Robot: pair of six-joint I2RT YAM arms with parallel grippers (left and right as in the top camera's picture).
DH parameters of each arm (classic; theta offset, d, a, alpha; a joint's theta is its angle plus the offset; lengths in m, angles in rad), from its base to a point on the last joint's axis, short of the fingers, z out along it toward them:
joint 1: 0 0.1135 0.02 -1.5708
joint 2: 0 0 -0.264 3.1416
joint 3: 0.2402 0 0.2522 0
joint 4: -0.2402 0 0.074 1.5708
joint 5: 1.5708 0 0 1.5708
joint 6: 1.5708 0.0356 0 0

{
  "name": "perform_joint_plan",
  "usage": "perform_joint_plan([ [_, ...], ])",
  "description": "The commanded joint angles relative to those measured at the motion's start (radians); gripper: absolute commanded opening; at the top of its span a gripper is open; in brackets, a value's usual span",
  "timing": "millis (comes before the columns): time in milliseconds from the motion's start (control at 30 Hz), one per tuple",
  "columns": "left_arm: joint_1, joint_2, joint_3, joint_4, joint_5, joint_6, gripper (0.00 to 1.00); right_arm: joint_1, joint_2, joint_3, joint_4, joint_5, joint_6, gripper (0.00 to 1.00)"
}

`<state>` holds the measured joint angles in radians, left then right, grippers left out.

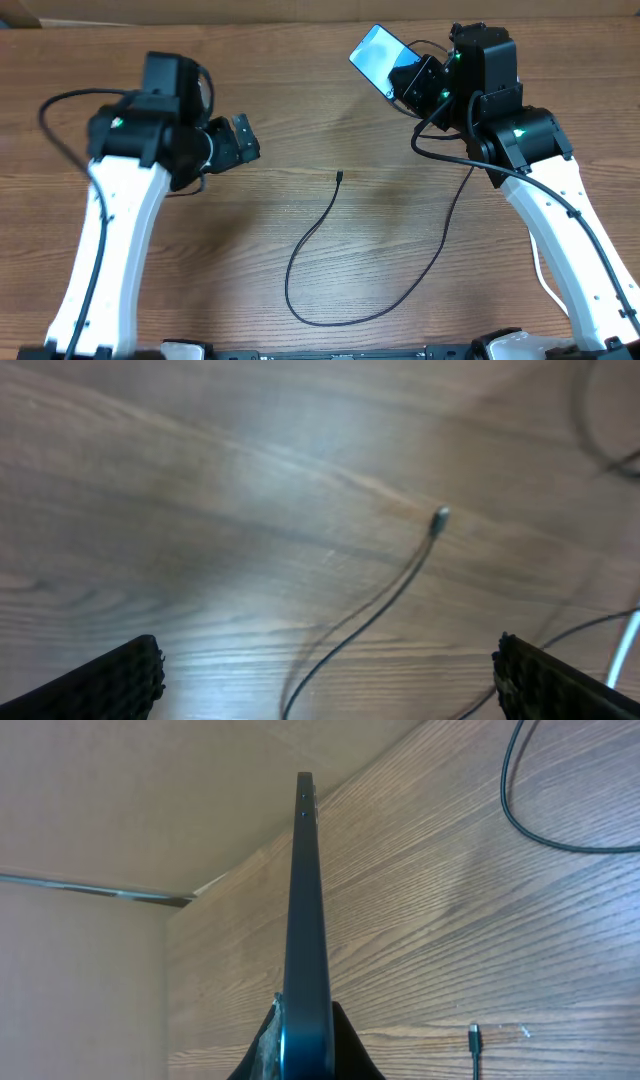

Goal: Plug charger to phone and switch on socket
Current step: 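Lift the phone with the right gripper and pull the left arm back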

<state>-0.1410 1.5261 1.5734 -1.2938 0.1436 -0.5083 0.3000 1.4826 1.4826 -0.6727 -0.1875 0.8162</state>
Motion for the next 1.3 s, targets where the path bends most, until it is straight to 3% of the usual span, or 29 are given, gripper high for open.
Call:
perform_joint_plan([
  [0, -0.003, -0.005, 0.003, 0.036, 0.069, 0.037, 0.98, -0.003, -0.014, 0.016, 0.01, -0.012, 0.017, 0.04],
  [167, -0.003, -0.089, 0.035, 0.037, 0.05, 0.041, 0.98, -0.005, -0.013, 0.016, 0.006, -0.005, 0.013, 0.04],
  [433, -0.005, -0.322, 0.018, -0.13, -0.142, 0.051, 0.97, -0.01, -0.004, 0.016, 0.008, -0.005, 0.014, 0.04],
  [667, -0.005, -0.578, -0.188, -0.045, -0.143, -0.005, 0.98, -0.01, 0.003, 0.016, 0.035, -0.015, 0.026, 0.04],
  [933, -0.005, -0.787, -0.508, 0.278, -0.094, -0.046, 0.93, -0.01, 0.003, 0.016, 0.04, -0.021, 0.025, 0.04],
  [1033, -0.005, -0.781, -0.565, 0.47, -0.026, -0.072, 1.0, -0.01, 0.003, 0.016, 0.041, -0.044, 0.026, 0.04],
  [1067, -0.005, -0.766, -0.591, 0.59, -0.015, -0.121, 1.0, -0.01, 0.003, 0.016, 0.043, -0.064, 0.026, 0.04],
  [1267, -0.006, -0.648, -0.636, 0.879, -0.003, -0.433, 1.0, -0.01, 0.003, 0.016, 0.052, -0.14, 0.037, 0.04],
])
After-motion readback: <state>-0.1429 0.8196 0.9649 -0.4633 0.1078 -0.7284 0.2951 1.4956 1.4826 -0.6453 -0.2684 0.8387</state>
